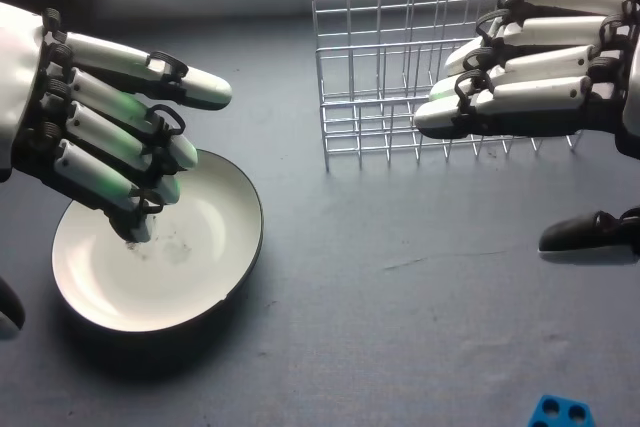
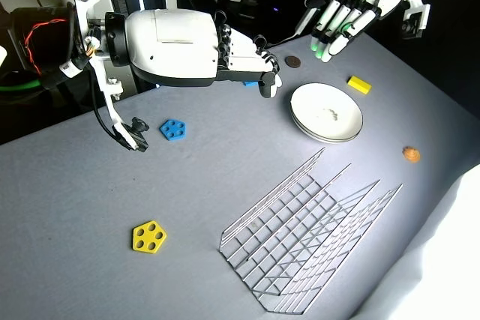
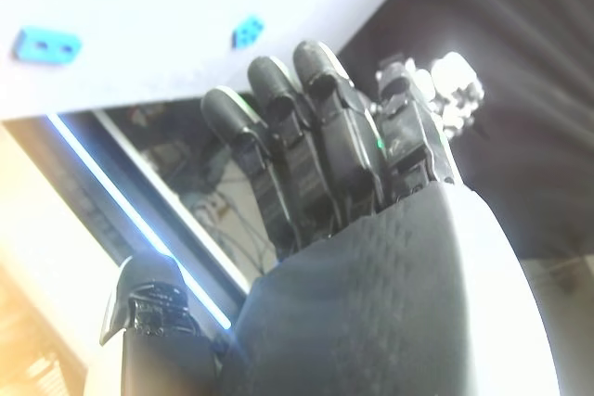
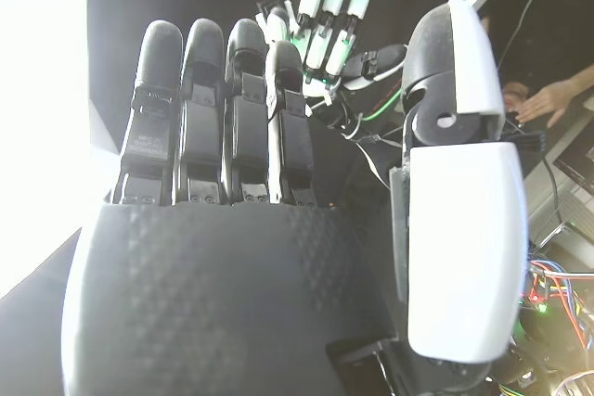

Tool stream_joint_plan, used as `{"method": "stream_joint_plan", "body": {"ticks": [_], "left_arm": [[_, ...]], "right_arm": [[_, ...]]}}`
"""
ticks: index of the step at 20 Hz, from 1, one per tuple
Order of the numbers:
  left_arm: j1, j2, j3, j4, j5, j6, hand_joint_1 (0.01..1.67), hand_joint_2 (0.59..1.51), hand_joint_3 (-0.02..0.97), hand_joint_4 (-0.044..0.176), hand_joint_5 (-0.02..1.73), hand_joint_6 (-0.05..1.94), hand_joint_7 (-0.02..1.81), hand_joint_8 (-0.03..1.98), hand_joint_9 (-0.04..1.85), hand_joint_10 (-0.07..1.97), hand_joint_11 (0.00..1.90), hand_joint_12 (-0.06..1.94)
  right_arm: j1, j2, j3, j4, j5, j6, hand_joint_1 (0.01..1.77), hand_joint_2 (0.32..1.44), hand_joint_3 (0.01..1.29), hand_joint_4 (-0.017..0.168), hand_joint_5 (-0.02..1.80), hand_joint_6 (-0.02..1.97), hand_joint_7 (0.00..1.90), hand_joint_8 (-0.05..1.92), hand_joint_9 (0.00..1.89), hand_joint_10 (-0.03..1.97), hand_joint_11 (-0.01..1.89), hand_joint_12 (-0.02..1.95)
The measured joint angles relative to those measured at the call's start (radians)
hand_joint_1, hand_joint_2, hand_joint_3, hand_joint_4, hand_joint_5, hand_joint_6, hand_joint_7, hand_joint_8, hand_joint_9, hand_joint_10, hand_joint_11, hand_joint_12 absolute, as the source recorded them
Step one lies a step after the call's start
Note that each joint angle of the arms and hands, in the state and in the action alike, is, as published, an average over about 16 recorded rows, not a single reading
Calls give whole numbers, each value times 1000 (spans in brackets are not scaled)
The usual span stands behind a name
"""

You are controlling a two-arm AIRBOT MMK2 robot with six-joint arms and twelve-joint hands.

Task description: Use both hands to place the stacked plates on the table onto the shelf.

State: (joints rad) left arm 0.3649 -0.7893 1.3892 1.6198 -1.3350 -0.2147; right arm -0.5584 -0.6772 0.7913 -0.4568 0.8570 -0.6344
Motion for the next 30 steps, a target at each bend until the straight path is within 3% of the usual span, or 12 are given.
{"method": "stream_joint_plan", "body": {"ticks": [8, 11, 16, 22, 30], "left_arm": [[0, -7, 32, 19, -15, -2, 33, 1097, 32, -2, 196, 76, 155, 47, 133, 42, 21, 127], [2, -14, 59, 36, -29, -1, 26, 1100, 25, -5, 123, -1, 91, 4, 85, 6, 19, 134], [29, -32, 119, 65, -55, 22, 24, 1097, 19, -5, 94, -7, 73, 2, 69, 11, 19, 100], [114, -79, 207, 66, -75, 71, 21, 1088, 19, -5, 66, -7, 46, 1, 40, 11, 18, 56], [288, -163, 321, 2, -68, 146, 18, 1066, 19, -5, 56, -4, 39, 1, 26, 10, 25, 11]], "right_arm": [[-1, 0, -1, -6, 1, -1, 175, 1103, 40, 1, 71, 39, 76, 13, 45, 58, 18, 200], [-1, 0, -2, -11, 3, -7, 54, 1121, 28, 1, 23, 31, 22, 15, 17, 9, 18, 31], [-1, -5, -2, -18, 3, -23, 33, 1129, 12, 2, 22, 28, 21, 15, 17, 14, 18, 0], [-4, -21, -2, -15, 6, -49, 110, 1109, 12, 5, 21, 28, 22, 15, 16, 14, 19, -1], [-17, -51, -1, 23, 13, -93, 241, 1071, 12, 4, 22, 28, 22, 15, 14, 14, 20, -1]]}}
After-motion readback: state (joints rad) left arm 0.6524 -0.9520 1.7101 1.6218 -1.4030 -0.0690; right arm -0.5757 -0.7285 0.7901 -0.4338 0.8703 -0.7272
